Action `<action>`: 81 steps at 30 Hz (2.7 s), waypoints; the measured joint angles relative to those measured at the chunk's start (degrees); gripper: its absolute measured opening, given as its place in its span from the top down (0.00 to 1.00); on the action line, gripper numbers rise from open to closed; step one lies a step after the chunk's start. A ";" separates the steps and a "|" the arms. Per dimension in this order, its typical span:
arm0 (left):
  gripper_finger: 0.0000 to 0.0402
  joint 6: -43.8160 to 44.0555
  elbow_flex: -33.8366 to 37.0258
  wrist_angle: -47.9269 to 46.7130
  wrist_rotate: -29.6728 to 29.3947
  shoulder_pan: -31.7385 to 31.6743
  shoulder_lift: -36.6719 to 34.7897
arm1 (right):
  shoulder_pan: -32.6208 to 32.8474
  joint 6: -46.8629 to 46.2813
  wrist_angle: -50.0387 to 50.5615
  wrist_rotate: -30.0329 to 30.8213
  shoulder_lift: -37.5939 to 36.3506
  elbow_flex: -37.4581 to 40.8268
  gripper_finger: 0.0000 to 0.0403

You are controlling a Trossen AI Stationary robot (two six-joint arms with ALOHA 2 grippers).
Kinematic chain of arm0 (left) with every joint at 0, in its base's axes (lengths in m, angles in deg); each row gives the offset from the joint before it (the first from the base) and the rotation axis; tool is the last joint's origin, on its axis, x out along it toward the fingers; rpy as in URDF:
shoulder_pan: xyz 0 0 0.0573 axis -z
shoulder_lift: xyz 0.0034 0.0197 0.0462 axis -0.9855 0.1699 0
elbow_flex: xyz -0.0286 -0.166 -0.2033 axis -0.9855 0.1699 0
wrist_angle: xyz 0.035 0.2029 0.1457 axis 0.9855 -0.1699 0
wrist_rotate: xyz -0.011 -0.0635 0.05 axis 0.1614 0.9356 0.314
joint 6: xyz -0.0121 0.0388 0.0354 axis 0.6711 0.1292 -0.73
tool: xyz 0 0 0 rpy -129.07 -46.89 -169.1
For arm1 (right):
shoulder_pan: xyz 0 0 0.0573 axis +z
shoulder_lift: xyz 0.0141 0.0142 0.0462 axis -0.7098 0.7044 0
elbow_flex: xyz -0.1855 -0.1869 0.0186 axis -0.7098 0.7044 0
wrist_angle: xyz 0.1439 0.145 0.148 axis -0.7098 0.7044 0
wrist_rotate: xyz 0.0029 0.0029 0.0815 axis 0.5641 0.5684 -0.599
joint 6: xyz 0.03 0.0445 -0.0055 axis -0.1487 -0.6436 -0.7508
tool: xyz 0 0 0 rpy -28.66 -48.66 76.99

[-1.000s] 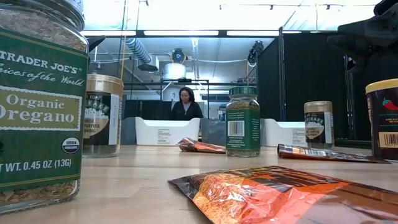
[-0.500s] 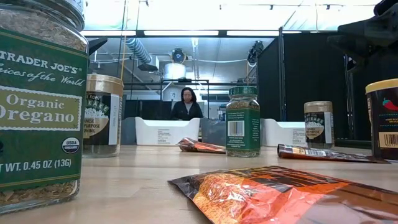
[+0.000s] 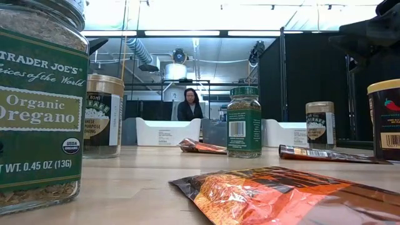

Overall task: Sort spices by type
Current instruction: Put the top right brown seasoning bottle into the right white bin

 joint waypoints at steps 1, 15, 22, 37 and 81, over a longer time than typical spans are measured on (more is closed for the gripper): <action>0.13 0.02 0.01 0.76 -2.18 -0.02 0.00 | 0.00 0.50 -0.19 0.88 0.02 0.00 0.62; 0.13 5.29 -1.61 15.71 -22.73 0.00 1.23 | -0.96 -9.55 -20.85 3.76 0.04 0.02 0.62; 0.13 5.69 -11.11 16.03 -22.69 0.01 8.42 | -1.03 -18.65 -50.78 0.93 0.02 -1.12 0.62; 0.13 -14.76 -38.12 12.51 -22.24 0.03 26.82 | 0.10 10.07 36.76 40.10 23.11 -63.42 0.63; 0.13 -6.35 -48.22 -20.21 -12.43 -0.04 39.39 | -28.38 -33.32 97.30 -17.60 60.02 -63.61 0.27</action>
